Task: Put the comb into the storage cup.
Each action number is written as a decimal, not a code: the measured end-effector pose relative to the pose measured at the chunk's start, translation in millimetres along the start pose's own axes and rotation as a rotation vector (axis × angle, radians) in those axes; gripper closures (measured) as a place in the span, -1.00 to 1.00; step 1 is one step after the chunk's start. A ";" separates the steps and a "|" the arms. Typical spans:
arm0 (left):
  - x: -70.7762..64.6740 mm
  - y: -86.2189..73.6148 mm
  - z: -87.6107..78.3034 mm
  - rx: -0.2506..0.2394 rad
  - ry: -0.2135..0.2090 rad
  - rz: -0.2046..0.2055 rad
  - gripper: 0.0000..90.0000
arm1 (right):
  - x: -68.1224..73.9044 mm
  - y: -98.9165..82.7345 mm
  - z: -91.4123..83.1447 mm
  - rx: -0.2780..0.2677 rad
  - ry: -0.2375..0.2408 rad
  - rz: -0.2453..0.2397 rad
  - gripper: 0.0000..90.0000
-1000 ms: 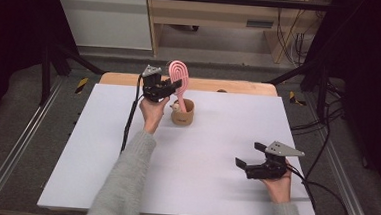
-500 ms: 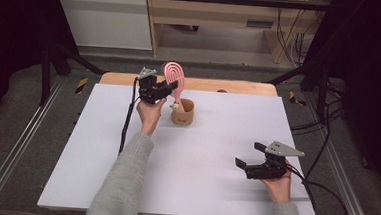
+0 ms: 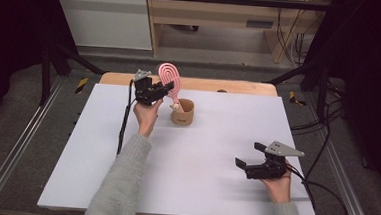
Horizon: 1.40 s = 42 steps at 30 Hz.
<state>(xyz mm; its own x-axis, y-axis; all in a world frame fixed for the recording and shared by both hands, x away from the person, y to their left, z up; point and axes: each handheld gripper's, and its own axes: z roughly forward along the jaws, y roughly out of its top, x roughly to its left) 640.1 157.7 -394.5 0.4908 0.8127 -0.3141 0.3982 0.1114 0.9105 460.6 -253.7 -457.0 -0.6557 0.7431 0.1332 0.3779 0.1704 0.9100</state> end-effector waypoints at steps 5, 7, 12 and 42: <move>0.2 -0.7 -0.4 -0.002 0.004 0.004 0.35 | -0.2 -0.2 0.3 0.002 0.000 -0.003 -1.00; 0.1 -0.6 -0.5 -0.001 0.005 0.006 0.35 | 0.1 -0.1 0.2 0.001 0.000 0.000 -1.00; 0.1 -0.2 -1.1 0.002 0.010 0.011 0.33 | 0.1 0.0 0.0 0.000 0.000 0.001 -1.00; 4.5 7.1 -35.5 0.010 -0.018 0.054 -0.43 | -0.4 0.3 -0.3 -0.002 0.000 -0.002 -1.00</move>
<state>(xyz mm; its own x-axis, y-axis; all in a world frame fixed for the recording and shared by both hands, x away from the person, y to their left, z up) 617.7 182.5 -379.9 0.5260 0.8067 -0.2693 0.3787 0.0614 0.9235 460.8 -254.1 -456.7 -0.6563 0.7430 0.1314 0.3755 0.1706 0.9110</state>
